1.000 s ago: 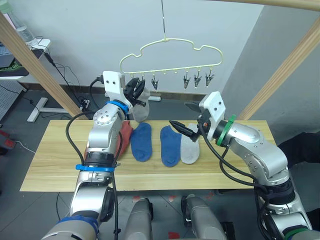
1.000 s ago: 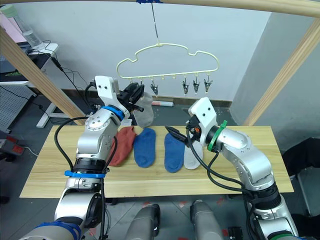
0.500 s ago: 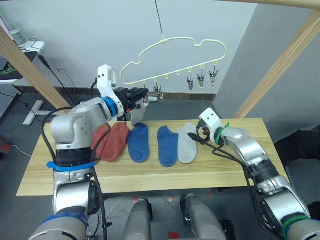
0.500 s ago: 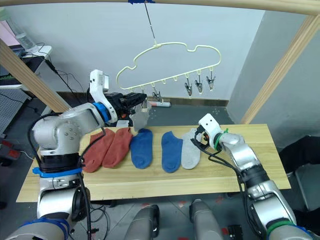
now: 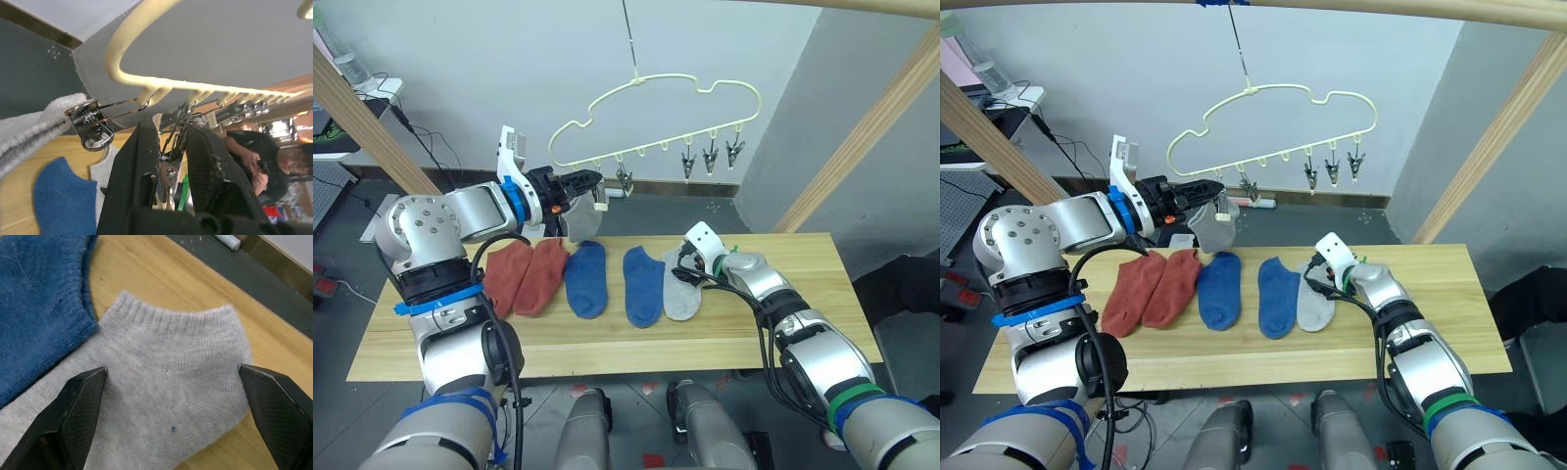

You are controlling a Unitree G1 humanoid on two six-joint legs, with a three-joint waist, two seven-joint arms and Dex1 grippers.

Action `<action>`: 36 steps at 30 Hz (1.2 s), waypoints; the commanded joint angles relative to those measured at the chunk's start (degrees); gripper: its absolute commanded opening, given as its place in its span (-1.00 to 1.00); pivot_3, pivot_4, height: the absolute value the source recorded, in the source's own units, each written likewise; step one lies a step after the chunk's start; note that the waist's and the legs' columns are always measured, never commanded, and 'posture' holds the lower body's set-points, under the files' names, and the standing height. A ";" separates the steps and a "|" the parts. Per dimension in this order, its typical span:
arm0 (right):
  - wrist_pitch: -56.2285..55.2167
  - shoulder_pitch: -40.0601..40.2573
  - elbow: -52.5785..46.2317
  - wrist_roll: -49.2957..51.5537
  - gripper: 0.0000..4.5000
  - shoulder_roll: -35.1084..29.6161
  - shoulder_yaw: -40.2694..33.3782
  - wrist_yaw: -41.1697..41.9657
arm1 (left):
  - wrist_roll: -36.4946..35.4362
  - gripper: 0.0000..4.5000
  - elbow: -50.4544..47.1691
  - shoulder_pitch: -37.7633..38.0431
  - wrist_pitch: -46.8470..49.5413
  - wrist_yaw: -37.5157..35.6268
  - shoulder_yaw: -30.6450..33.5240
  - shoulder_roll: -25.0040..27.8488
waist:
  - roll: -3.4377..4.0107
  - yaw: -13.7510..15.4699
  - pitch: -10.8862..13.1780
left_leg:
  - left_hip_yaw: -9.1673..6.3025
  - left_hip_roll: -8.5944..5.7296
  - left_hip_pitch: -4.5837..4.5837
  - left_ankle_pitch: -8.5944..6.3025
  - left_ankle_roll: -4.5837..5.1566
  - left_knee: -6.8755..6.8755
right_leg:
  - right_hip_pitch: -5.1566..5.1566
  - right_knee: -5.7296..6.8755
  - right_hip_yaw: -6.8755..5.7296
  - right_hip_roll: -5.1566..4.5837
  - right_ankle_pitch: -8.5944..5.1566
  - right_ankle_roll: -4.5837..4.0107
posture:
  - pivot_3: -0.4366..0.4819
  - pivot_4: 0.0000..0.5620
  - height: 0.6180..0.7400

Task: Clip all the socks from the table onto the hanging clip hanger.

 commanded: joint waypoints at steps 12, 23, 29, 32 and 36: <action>-6.20 6.60 -7.89 -5.27 -0.99 -2.41 1.33 4.63 | -1.70 -0.67 5.69 -5.10 8.55 9.35 15.61 -3.57 | -0.02 0.09 -0.01 | -0.05 -0.02 0.11 0.11 -0.19 0.02 | 0.06 0.19 -0.03 0.00 -0.11 0.19 | -0.09 -0.14 1.00; 7.02 18.14 -39.69 -1.91 -0.99 -6.00 -0.39 9.32 | 1.36 -0.67 -8.35 7.20 -4.86 -3.81 -7.57 1.72 | -0.01 -0.40 -0.02 | 0.05 0.06 0.32 0.25 -0.58 -0.18 | 0.02 0.31 0.10 -0.01 -0.10 0.17 | -0.12 -0.14 1.00; 18.85 25.11 -62.95 4.56 -0.99 -7.74 -5.52 10.16 | 10.88 -0.67 -10.91 13.45 -28.12 -8.71 -17.13 2.00 | -0.01 0.04 -0.02 | 0.05 0.04 0.40 0.24 -0.52 -0.17 | 0.10 0.30 0.14 0.04 -0.12 0.18 | -0.13 -0.10 1.00; 23.92 27.25 -69.84 6.85 -0.99 -8.16 -6.46 9.91 | 15.49 -0.67 -10.13 15.66 -37.85 -11.15 -20.71 2.49 | -0.01 0.06 -0.02 | 0.07 0.04 0.37 0.23 -0.50 -0.12 | 0.11 0.25 0.15 0.05 -0.12 0.18 | -0.14 -0.08 1.00; 28.49 28.02 -74.53 8.06 -1.00 -8.72 -6.61 8.71 | 20.28 -0.28 -8.34 18.78 -50.13 -16.17 -24.30 2.75 | -0.01 -0.01 -0.01 | 0.10 0.06 0.42 0.23 -0.48 -0.16 | 0.12 0.24 0.18 0.08 -0.14 0.16 | -0.17 -0.06 1.00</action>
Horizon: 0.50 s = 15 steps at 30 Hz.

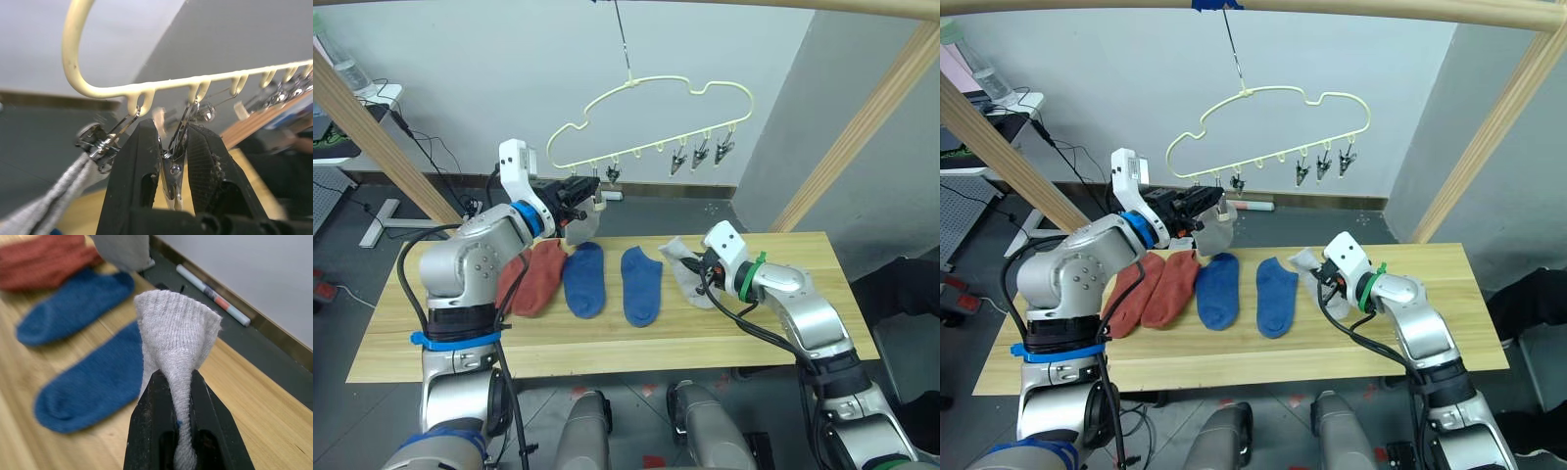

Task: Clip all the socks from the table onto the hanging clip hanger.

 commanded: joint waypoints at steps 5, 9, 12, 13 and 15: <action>4.35 -0.91 -5.20 1.76 -1.00 -0.11 -0.76 -3.14 | 11.21 0.29 7.56 2.15 -23.54 -1.20 -4.65 -1.83 | -0.03 0.10 0.02 | -0.04 -0.01 -0.14 0.02 0.04 0.03 | -0.06 -0.03 -0.04 0.02 0.00 0.00 | -0.19 -0.03 1.00; 5.64 -1.54 -7.29 2.76 -1.00 0.35 -1.07 -4.33 | 13.43 0.85 10.32 1.80 -29.07 -0.10 -4.76 -3.48 | -0.04 0.10 0.03 | -0.04 -0.02 -0.29 0.00 0.08 0.04 | -0.15 -0.11 -0.05 0.01 0.00 0.00 | -0.19 -0.01 1.00; 8.76 -2.23 -13.33 5.59 -1.00 0.16 -2.74 -4.39 | 15.90 0.97 9.57 3.14 -32.54 2.21 -5.37 -4.70 | -0.04 0.10 0.05 | -0.07 -0.01 -0.40 -0.02 0.12 0.03 | -0.24 -0.16 -0.08 0.01 0.00 0.00 | -0.21 0.03 1.00; 9.52 -2.34 -14.84 6.35 -1.00 -0.07 -3.13 -4.39 | 16.41 0.97 9.03 3.71 -32.87 2.72 -5.48 -4.97 | -0.04 0.05 0.05 | -0.08 -0.01 -0.42 -0.03 0.13 0.03 | -0.24 -0.20 -0.09 0.01 0.00 0.01 | -0.21 0.03 1.00; 12.27 -1.32 -16.68 6.93 -1.00 -2.59 -2.79 -3.68 | 16.34 0.97 6.58 5.55 -32.07 3.11 -5.65 -5.38 | -0.04 -0.05 0.05 | -0.07 0.00 -0.43 -0.06 0.18 0.02 | -0.22 -0.24 -0.09 0.01 0.00 0.01 | -0.22 0.04 1.00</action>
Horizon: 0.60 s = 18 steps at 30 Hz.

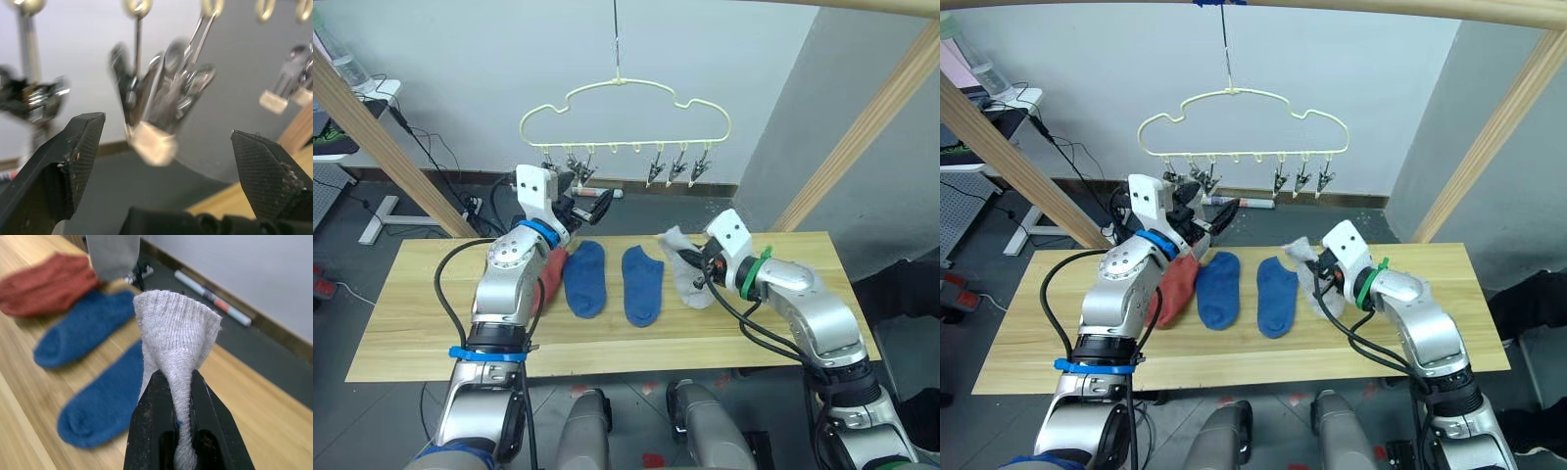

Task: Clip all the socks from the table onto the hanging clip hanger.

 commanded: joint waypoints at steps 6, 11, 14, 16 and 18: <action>2.05 4.33 4.05 -1.32 -1.00 -11.57 5.32 3.30 | -0.22 0.97 -10.39 5.50 2.81 2.17 -0.50 -1.19 | -0.07 0.21 0.04 | -0.04 -0.04 -0.03 -0.01 0.02 0.01 | 0.04 -0.10 -0.07 -0.04 0.00 0.00 | -0.23 0.04 1.00; -5.51 -0.47 17.56 -2.90 -1.00 -7.09 6.74 1.32 | -1.20 0.97 -15.39 7.23 5.72 1.11 -0.99 -0.52 | -0.11 -0.80 0.09 | 0.03 0.02 0.03 0.00 0.03 0.06 | 0.02 -0.01 0.00 0.02 0.00 0.01 | -0.19 0.03 1.00; -10.15 -2.89 23.47 -4.24 -1.00 -5.61 7.16 1.05 | -1.02 0.97 -17.32 8.62 6.13 -0.82 -2.13 0.59 | -0.10 -0.98 0.10 | 0.01 0.05 0.07 0.00 0.03 0.00 | 0.02 0.04 0.00 0.08 0.00 0.00 | -0.14 0.01 1.00; -13.55 -5.40 30.31 -4.74 -0.65 -3.76 7.57 1.37 | -1.17 0.99 -19.50 10.61 6.51 -2.69 -2.62 2.14 | -0.11 -1.16 0.10 | 0.01 0.06 0.07 0.00 0.03 -0.03 | 0.01 0.01 0.00 0.11 0.00 0.00 | -0.14 0.01 1.00; -17.75 -6.96 36.03 -6.93 -0.33 -3.34 8.72 1.21 | -0.90 0.99 -20.49 11.54 6.30 -3.53 -2.66 3.30 | -0.11 -1.13 0.10 | 0.02 0.06 0.06 0.00 0.03 -0.04 | 0.01 -0.02 0.01 0.11 0.00 0.00 | -0.12 -0.01 1.00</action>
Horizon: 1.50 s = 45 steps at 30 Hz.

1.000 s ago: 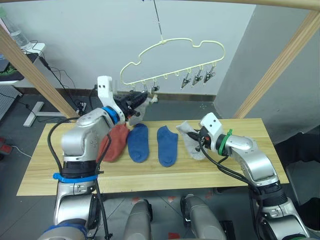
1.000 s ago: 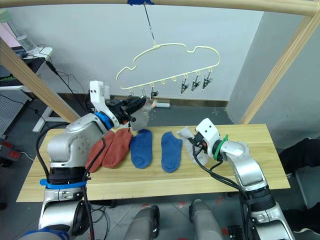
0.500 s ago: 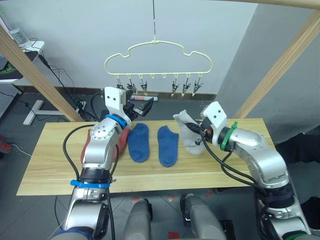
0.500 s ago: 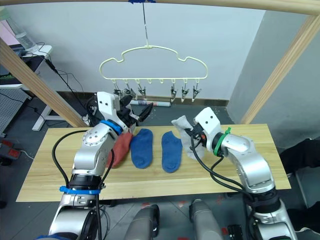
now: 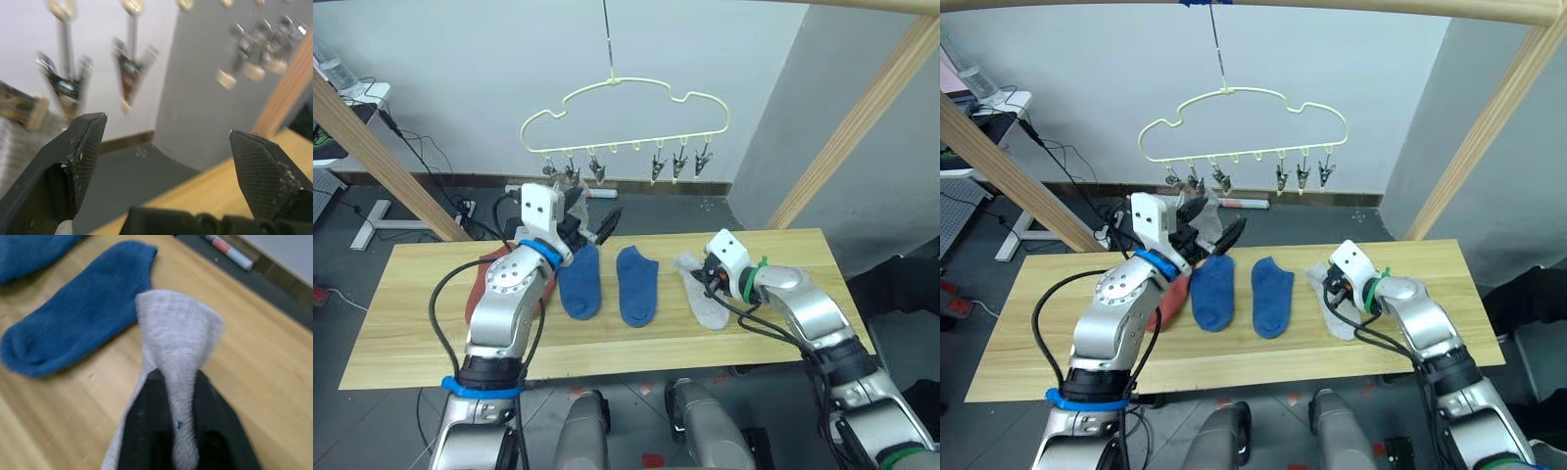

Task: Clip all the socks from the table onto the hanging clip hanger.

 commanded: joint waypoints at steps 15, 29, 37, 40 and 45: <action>10.82 3.28 -29.77 8.24 0.97 1.21 -10.62 -2.61 | 0.39 0.99 -4.76 2.81 -1.97 3.29 3.00 0.65 | 0.00 1.09 -0.01 | -0.10 -0.01 -0.13 0.00 0.00 0.06 | -0.04 -0.03 -0.09 -0.08 0.00 0.01 | -0.19 -0.14 1.00; 20.40 -5.55 -44.51 19.00 1.00 9.41 -14.44 -11.06 | 1.99 0.38 1.41 -3.39 -5.53 7.33 2.51 -3.35 | 0.12 1.12 0.70 | -0.09 -0.01 -0.21 -0.02 0.03 0.07 | -0.08 -0.11 -0.09 -0.05 0.00 0.00 | -0.36 0.27 1.00; 18.92 -9.88 -43.39 21.54 1.00 7.32 -13.55 -9.70 | 2.65 0.38 8.54 -9.70 -8.16 7.41 2.43 -4.34 | 0.17 0.59 2.87 | -0.07 0.00 -0.41 0.00 0.09 0.03 | -0.26 -0.14 -0.08 -0.04 0.00 0.00 | -0.38 0.42 1.00; 17.86 -10.58 -43.33 21.87 1.00 6.29 -12.54 -8.87 | 3.11 0.38 9.07 -10.12 -8.71 7.80 2.58 -4.25 | 0.19 0.22 3.18 | -0.04 -0.01 -0.49 -0.09 0.23 0.02 | -0.30 -0.20 -0.07 -0.09 -0.01 0.01 | -0.38 0.42 1.00; 18.16 -10.92 -43.55 23.02 1.00 7.37 -12.51 -10.20 | 3.29 0.38 6.59 -9.24 -8.23 8.88 3.18 -3.95 | 0.16 -0.22 3.77 | -0.05 0.00 -0.50 -0.15 0.31 0.00 | -0.31 -0.23 -0.09 -0.11 -0.02 0.01 | -0.37 0.43 1.00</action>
